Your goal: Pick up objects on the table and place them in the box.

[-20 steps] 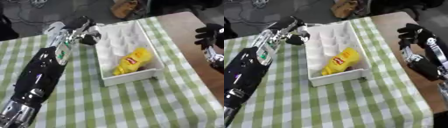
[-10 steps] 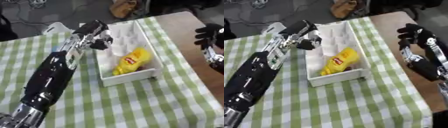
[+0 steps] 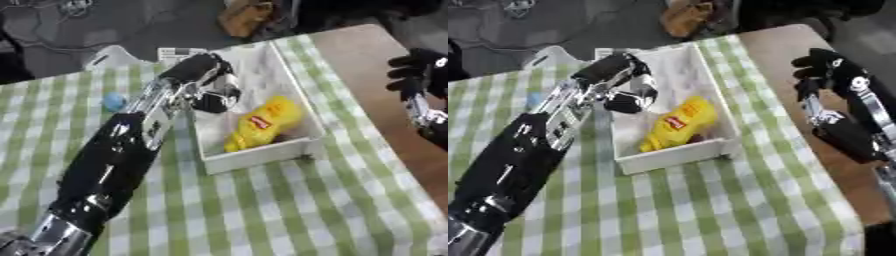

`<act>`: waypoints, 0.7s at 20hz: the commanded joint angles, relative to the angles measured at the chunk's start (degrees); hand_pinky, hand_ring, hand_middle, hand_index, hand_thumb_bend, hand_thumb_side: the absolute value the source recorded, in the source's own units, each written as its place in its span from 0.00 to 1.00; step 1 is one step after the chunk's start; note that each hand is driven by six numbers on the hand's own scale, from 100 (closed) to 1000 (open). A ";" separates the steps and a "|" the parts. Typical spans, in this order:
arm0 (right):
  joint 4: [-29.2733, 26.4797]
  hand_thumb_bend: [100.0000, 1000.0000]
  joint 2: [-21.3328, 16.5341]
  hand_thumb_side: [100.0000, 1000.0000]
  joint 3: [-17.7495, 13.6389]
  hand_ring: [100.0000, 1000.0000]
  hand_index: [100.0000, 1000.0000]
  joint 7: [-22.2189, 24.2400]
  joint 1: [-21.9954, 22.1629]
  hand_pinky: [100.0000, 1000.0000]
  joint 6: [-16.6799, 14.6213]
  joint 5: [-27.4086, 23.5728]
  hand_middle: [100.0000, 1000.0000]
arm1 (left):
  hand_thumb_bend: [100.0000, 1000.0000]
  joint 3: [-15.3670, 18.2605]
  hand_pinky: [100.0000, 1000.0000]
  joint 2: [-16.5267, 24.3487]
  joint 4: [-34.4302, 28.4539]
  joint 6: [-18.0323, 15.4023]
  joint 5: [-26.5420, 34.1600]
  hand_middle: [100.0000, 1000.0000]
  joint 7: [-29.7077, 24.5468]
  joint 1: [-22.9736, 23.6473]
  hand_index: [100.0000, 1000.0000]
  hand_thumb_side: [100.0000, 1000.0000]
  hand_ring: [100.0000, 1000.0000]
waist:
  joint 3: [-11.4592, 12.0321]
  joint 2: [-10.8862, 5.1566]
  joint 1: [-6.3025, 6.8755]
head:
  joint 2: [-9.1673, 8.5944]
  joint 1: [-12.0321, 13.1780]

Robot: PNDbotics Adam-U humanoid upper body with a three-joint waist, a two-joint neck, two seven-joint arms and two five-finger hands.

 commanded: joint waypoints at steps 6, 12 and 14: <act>-0.51 0.00 -0.73 0.50 -0.44 0.77 0.95 0.01 -0.45 0.71 -0.11 -0.58 0.76 | 0.94 -0.88 0.89 1.31 -4.55 -2.11 -7.13 0.95 -0.90 0.07 0.94 0.96 0.95 | 0.67 -2.39 -0.17 | -0.53 -0.22; -0.28 0.00 -0.63 0.50 -0.85 0.77 0.95 -0.27 0.34 0.71 -0.04 -0.57 0.76 | 0.80 -0.74 0.86 3.36 -15.16 0.74 -1.30 0.89 6.24 5.00 0.89 0.91 0.91 | 3.13 -2.95 -0.92 | 0.16 0.43; -0.19 0.00 -0.61 0.50 -1.05 0.77 0.95 -0.42 0.69 0.71 -0.01 -0.54 0.76 | 0.80 -0.34 0.85 4.50 -20.75 1.94 4.35 0.87 8.25 7.95 0.88 0.90 0.90 | 4.33 -3.13 -1.18 | 0.50 0.89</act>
